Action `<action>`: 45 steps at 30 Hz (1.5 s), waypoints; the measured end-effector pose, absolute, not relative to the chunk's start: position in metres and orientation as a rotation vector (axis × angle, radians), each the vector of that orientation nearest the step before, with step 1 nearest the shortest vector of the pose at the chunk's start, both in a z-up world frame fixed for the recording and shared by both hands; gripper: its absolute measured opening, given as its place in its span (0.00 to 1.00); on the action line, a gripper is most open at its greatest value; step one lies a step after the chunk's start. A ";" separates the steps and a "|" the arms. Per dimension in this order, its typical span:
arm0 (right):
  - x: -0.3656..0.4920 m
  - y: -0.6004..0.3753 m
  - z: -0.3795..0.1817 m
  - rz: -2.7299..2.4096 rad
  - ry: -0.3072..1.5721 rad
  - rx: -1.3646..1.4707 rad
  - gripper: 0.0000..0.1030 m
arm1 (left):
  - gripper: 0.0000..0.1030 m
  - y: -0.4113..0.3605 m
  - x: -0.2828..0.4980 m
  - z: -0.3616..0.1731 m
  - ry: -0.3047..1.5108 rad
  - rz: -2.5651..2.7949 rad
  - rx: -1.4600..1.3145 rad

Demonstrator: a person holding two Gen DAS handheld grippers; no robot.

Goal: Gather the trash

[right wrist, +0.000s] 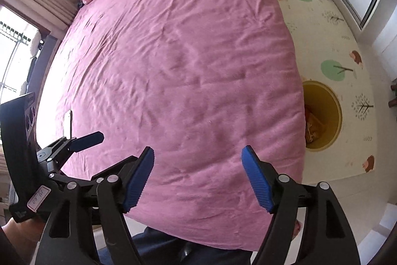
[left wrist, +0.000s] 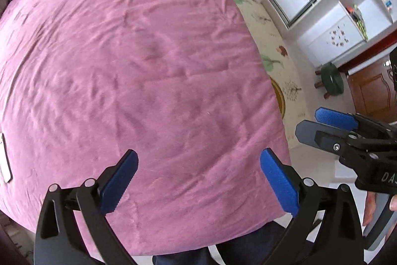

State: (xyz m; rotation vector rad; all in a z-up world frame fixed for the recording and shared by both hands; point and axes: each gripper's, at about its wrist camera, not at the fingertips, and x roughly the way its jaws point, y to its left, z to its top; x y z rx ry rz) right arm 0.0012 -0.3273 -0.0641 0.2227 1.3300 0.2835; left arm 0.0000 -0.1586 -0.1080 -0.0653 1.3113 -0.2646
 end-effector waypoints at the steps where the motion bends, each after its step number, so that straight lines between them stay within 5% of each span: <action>1: 0.000 -0.324 -0.060 0.281 1.319 0.227 0.72 | 0.96 -0.155 -0.002 -0.105 1.300 -0.259 -0.069; 23: -0.008 -0.277 0.045 0.272 1.080 0.196 0.84 | 0.96 -0.093 -0.025 0.015 1.009 -0.061 -0.028; 45: -0.030 -0.279 0.072 0.255 0.943 0.228 0.87 | 0.96 -0.073 -0.033 0.051 0.868 0.012 -0.056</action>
